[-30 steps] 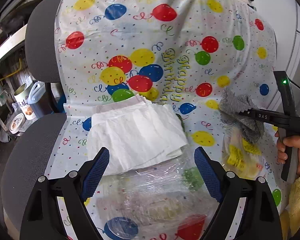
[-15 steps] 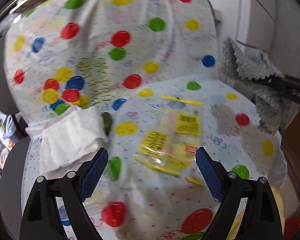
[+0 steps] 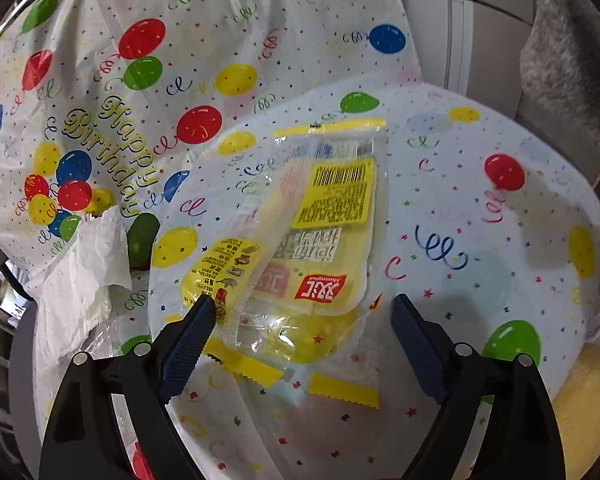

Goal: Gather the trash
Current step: 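Grasp the grey cloth with the right gripper while the left grasps the yellow wrapper, then carry the grey cloth and yellow wrapper to the bin and release both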

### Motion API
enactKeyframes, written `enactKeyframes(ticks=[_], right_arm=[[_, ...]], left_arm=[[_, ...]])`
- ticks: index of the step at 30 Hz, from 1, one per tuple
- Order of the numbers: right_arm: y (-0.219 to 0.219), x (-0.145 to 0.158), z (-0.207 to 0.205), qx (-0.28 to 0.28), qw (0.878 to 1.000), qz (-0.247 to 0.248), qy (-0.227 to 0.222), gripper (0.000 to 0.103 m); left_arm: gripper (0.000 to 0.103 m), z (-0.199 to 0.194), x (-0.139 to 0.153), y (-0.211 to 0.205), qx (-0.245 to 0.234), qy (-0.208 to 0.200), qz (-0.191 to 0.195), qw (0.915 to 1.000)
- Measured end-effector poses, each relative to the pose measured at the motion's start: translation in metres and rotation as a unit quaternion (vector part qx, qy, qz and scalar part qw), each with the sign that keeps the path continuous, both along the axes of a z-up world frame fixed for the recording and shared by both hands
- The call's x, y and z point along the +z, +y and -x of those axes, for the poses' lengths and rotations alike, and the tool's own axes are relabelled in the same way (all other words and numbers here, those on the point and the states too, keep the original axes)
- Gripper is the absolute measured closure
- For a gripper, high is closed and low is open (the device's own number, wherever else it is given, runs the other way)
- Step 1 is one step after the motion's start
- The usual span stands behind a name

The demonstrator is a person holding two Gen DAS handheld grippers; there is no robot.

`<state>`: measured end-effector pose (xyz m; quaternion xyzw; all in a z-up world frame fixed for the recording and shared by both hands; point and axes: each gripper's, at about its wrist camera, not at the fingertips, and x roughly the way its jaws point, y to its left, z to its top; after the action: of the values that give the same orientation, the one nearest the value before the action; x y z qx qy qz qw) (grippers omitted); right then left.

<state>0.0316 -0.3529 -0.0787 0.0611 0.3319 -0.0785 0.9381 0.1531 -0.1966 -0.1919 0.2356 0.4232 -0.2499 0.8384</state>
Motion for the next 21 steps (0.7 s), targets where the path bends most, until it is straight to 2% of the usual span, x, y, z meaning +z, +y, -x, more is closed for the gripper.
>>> enactKeyframes(ticks=[1,3,5,6,7,9,15,21], right_arm=[[-0.001,-0.001,0.0,-0.001,1.0,-0.001,-0.001,0.08],[-0.001,-0.002,0.0,-0.004,1.0,-0.002,-0.002,0.08],[-0.001,-0.003,0.001,-0.005,1.0,-0.007,-0.003,0.08],[-0.002,-0.003,0.002,-0.006,1.0,-0.007,-0.003,0.08],[-0.002,-0.002,0.003,-0.007,1.0,-0.007,-0.004,0.08],[-0.003,0.0,0.006,-0.011,1.0,-0.007,-0.007,0.08],[-0.006,0.011,0.02,-0.027,0.999,-0.01,-0.02,0.08],[-0.016,0.018,0.045,-0.05,0.998,-0.015,-0.03,0.08]], left_arm=[[0.018,-0.001,-0.001,0.001,-0.001,0.001,0.002,1.0],[0.033,-0.004,0.0,0.003,0.009,0.002,0.008,0.9999],[0.042,-0.007,0.004,0.008,0.021,0.007,0.026,0.9994],[0.059,-0.009,0.009,0.013,0.026,0.015,0.045,0.9985],[0.067,-0.009,0.014,0.016,0.031,0.015,0.059,0.9977],[0.101,-0.008,0.027,0.024,0.036,0.011,0.089,0.9953],[0.102,0.013,0.066,0.037,0.025,0.022,0.189,0.9814],[0.102,0.039,0.089,0.036,0.0,0.028,0.245,0.9692]])
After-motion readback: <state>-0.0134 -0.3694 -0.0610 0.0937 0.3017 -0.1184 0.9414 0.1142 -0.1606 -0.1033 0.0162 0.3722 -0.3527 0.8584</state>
